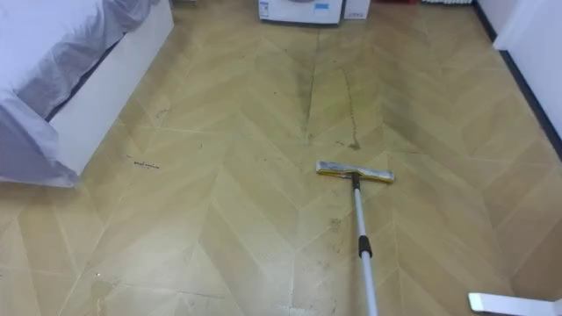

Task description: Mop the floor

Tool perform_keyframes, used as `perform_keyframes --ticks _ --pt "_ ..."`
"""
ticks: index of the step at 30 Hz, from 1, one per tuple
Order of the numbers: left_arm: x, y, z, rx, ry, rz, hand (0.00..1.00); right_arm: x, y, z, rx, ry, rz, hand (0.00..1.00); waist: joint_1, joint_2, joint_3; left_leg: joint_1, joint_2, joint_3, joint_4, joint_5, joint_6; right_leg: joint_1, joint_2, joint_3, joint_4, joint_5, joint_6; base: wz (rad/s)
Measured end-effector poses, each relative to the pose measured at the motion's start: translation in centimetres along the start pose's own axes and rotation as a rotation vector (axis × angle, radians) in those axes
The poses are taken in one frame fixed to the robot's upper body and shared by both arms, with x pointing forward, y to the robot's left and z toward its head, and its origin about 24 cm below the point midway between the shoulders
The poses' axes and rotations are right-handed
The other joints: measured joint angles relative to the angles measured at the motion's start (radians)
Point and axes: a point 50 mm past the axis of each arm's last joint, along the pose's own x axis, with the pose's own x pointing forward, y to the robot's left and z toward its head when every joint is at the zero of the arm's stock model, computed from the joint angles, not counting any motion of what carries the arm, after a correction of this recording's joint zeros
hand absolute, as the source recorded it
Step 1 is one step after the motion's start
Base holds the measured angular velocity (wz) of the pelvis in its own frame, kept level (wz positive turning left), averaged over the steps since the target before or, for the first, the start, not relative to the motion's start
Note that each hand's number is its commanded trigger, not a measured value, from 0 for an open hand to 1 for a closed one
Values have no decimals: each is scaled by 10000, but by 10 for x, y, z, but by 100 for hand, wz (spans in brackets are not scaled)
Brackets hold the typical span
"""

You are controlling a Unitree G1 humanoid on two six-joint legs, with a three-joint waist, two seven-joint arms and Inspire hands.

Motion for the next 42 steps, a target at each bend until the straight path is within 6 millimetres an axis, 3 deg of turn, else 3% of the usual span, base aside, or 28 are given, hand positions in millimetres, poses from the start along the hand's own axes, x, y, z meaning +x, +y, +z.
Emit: perform_keyframes --ticks 16,24,33,42 --pt "0 1 0 48 70 148 0 -3 0 14 2 -242 -108 100 47 -135 2 -120 -9 37 83 1 -1 -148 12 117 -1 -3 -3 0" --pt "-1 0 11 165 -239 122 0 -4 3 21 -33 -385 -52 100 23 -280 30 -499 -15 -3 429 1 -2 -282 -46 77 19 -2 -3 0" --pt "-5 -17 35 986 -835 23 0 -8 3 35 -24 -788 -324 100 1 19 34 -1858 -8 -15 774 3 2 -1608 -90 -43 409 123 -80 3" --pt "-11 -38 62 1043 -1661 -417 0 -15 1 59 369 -1689 -741 100 193 225 152 -4506 -23 -39 2253 4 4 -4387 -328 187 2068 43 -266 0"
